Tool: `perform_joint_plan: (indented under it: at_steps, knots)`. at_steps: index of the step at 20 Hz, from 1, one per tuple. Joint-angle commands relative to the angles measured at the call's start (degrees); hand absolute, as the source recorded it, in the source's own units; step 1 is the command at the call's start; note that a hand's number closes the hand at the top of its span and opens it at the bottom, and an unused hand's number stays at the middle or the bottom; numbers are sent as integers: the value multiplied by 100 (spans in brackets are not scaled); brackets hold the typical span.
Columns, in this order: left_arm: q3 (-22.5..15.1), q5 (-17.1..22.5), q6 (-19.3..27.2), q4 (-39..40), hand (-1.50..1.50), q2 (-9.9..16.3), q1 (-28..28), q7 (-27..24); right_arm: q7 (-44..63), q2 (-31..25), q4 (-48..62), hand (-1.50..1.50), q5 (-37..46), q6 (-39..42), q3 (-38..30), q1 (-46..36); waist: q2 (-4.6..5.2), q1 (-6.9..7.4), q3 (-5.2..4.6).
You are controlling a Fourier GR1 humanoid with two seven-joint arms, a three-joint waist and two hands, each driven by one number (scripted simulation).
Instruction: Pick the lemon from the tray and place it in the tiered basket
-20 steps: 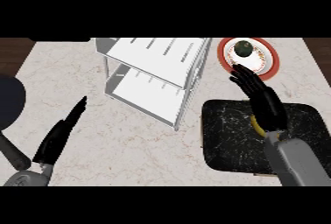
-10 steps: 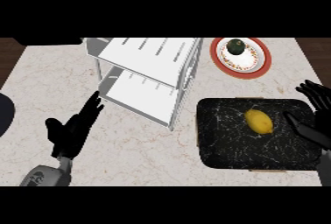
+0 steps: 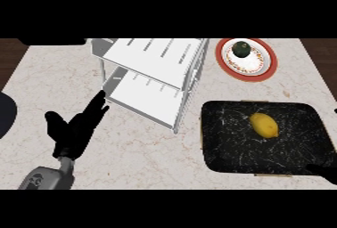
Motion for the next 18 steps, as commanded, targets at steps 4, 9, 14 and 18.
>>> perform_joint_plan:
  at_steps: [4,9,14,18]
  knots:
    - [53,8,86,-283,0,-52,-11,79,1343,-654,-1189,-150,1379,-1529,-65,867,-44,-60,-28]
    - [43,-52,26,-57,0,-143,-89,6,3286,-700,-2851,-150,2210,-1893,439,1485,-16,-77,-26]
    - [81,-62,-125,-375,0,-5,-94,188,5386,-630,-4133,-150,2810,-1619,1057,1121,11,124,-8]
    - [219,36,-120,-306,0,-116,-347,483,6466,-292,-4635,-150,3843,-1616,1728,1211,14,92,-3]
